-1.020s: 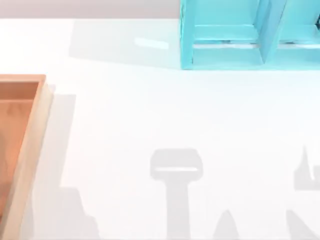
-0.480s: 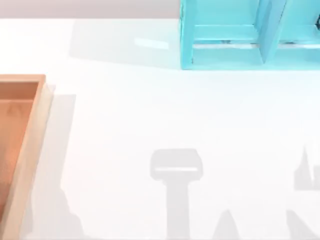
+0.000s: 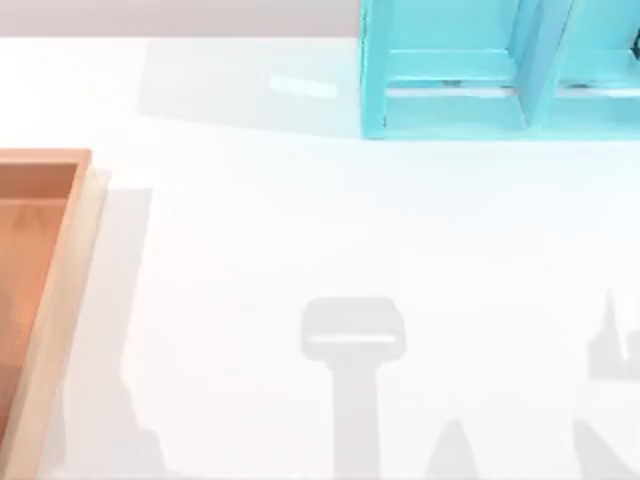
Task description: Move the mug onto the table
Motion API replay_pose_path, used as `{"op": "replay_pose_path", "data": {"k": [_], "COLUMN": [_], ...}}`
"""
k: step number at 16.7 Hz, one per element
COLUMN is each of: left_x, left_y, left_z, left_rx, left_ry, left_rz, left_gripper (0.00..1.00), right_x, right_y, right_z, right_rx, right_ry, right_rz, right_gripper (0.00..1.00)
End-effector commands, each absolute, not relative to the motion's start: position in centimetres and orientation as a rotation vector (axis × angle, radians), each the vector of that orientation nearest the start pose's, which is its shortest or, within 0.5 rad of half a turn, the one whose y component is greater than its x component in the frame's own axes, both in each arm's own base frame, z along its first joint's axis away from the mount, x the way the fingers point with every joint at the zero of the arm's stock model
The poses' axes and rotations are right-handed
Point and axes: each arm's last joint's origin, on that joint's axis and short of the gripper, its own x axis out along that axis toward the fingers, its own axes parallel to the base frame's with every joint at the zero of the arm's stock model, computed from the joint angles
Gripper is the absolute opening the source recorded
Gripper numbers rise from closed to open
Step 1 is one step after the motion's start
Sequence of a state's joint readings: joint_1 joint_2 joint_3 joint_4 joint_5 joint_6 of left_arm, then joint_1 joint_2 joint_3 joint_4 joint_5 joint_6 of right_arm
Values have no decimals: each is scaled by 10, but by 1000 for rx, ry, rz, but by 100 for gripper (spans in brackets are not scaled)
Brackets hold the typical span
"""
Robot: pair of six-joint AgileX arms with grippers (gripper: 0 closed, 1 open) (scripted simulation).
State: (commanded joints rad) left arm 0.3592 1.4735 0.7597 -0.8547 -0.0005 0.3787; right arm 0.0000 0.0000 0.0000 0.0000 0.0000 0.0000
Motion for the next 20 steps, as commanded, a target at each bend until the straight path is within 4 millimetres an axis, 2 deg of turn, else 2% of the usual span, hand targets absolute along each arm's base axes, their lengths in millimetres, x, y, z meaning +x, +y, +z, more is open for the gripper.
{"op": "replay_pose_path", "data": {"k": [3, 4, 14, 17, 20], "left_x": [210, 210, 212, 221, 231], "left_y": [80, 80, 81, 80, 61], "left_z": [148, 148, 152, 170, 196], "left_rx": [18, 18, 13, -17, -31], "left_ry": [1569, 1569, 1552, 1495, 1463], "left_rz": [-15, -15, 2, 67, 86], "left_gripper": [2, 0, 0, 0, 0], "right_x": [106, 106, 106, 106, 106], "right_y": [-1, -1, -1, -1, -1], "right_z": [160, 160, 160, 160, 160], "right_rx": [0, 0, 0, 0, 0], "right_ry": [0, 0, 0, 0, 0], "right_rz": [0, 0, 0, 0, 0], "right_gripper": [100, 100, 100, 100, 100]}}
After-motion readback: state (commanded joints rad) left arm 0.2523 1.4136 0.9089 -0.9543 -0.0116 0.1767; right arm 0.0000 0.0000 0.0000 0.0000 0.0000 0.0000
